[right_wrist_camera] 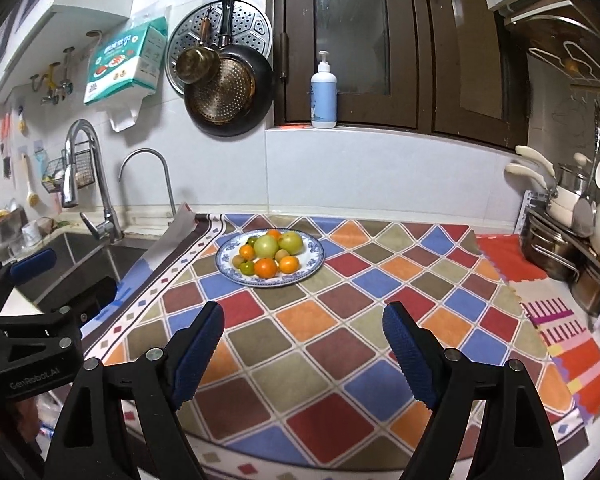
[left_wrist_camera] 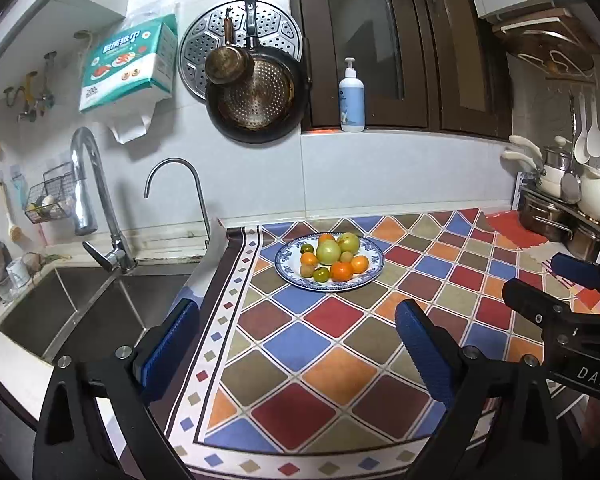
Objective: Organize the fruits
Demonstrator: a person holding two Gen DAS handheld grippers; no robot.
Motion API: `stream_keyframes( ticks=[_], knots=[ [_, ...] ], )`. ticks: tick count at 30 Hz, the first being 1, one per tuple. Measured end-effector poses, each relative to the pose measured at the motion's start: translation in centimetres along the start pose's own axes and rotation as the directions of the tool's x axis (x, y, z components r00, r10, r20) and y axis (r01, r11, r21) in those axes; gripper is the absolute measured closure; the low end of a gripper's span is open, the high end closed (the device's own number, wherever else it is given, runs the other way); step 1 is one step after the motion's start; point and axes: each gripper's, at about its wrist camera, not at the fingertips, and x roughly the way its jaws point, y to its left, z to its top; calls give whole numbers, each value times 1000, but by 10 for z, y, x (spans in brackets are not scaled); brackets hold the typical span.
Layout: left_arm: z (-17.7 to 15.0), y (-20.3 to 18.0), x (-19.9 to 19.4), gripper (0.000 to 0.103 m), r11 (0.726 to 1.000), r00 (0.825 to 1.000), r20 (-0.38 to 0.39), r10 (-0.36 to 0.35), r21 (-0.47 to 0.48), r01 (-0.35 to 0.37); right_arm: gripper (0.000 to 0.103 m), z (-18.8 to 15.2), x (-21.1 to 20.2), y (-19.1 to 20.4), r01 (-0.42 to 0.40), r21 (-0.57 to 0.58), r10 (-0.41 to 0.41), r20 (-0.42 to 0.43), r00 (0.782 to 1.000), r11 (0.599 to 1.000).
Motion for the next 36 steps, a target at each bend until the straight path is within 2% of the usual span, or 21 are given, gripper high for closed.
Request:
stream_keyframes(
  ticks=[13,36],
  knots=[
    [-8,-3,-28,1,1000,1000,17,22,7,-22,21,-11,-29,-1,-2,-5,2,17,1000,1000],
    [-10,-6,-40,0,1000,999,25,22,12,-22,21,-13,-40,-4,8,-2,-8,35,999,1000]
  ],
)
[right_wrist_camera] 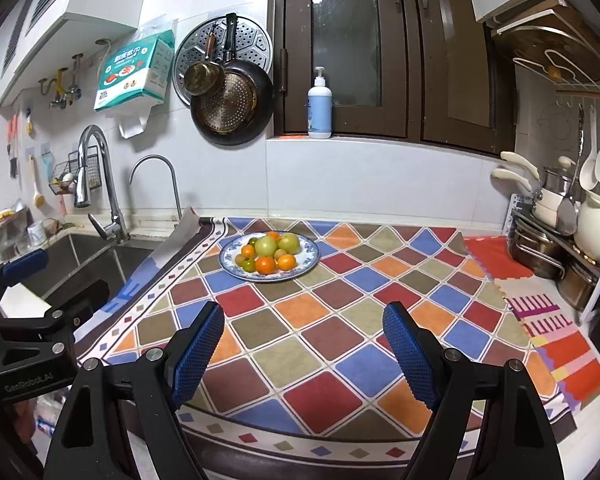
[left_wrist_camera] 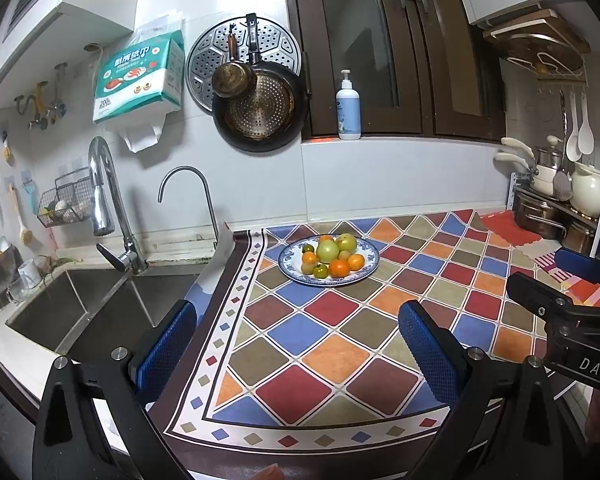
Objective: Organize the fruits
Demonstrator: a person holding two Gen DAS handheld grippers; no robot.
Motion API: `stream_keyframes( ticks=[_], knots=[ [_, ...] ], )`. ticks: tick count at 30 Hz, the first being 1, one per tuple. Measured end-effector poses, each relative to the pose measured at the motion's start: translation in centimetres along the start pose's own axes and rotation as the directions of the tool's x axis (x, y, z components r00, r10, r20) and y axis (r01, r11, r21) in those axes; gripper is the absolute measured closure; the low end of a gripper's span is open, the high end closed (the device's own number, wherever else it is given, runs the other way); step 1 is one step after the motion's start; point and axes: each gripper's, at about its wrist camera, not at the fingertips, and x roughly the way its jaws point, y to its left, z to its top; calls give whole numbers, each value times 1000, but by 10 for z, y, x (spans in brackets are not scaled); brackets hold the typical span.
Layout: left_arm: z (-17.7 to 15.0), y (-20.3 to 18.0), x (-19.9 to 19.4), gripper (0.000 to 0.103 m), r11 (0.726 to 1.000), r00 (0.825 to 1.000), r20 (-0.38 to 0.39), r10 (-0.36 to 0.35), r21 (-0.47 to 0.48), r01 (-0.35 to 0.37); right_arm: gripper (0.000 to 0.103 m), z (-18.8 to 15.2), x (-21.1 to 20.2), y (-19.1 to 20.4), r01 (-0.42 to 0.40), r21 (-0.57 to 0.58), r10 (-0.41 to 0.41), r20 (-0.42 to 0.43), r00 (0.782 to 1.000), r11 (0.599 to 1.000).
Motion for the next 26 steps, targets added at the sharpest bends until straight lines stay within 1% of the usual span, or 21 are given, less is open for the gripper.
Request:
stream_keyframes(
  ticks=[11,26],
  knots=[
    [1,-2,0,0,1000,1000,-9,15,3,-15,21,-1,-2,-3,3,0,-3,1,1000,1000],
    [-1,-3,6,0,1000,1000,-29,10,-5,-10,21,-3,1,-6,-7,1,7,-10,1000,1000]
  ],
)
